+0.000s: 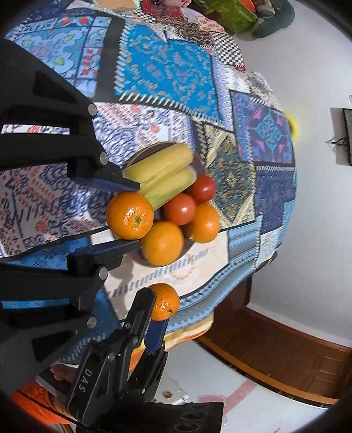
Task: Organize fruits
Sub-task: 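Carry both held mandarins over the dark plate, then lower both mandarins onto the plate and open both tools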
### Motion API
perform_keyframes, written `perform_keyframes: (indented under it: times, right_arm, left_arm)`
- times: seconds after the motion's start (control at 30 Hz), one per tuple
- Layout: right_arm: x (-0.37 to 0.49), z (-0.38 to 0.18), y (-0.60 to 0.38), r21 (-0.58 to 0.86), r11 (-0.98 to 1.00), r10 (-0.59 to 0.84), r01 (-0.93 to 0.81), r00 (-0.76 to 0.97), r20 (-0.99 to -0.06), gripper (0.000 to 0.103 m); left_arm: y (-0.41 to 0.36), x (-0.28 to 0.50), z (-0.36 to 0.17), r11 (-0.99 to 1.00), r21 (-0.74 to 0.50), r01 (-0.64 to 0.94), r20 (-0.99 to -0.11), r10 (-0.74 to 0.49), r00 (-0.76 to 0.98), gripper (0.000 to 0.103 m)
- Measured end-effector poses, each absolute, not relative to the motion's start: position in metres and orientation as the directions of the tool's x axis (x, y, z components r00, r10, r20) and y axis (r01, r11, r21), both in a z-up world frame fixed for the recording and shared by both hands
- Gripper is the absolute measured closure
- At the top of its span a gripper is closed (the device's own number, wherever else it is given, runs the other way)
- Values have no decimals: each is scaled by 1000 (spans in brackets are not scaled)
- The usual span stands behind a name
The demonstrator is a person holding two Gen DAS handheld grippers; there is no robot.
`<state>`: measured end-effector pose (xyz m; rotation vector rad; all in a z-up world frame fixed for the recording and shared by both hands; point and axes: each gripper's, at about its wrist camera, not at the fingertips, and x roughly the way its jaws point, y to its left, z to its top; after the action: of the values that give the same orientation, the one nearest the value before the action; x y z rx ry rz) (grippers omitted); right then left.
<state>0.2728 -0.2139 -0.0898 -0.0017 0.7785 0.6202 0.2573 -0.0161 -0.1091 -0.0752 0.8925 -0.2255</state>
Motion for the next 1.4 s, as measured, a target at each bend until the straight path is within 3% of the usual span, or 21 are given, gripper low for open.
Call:
perform_keyframes:
  times: [0.4, 0.77, 1.4]
  right_arm:
    - [312, -93, -194, 217, 829, 514, -516, 548, -660, 67]
    - [348, -120, -189, 166, 866, 435, -472, 547, -715, 67]
    - [360, -134, -186, 156, 863, 426, -480, 526, -736, 66]
  left_arm:
    - [0, 294, -102, 985, -123, 125, -746, -175, 643, 68]
    - [5, 328, -123, 986, -127, 106, -771, -165, 615, 68]
    - [-9, 358, -150, 991, -76, 108, -803, -125, 582, 68]
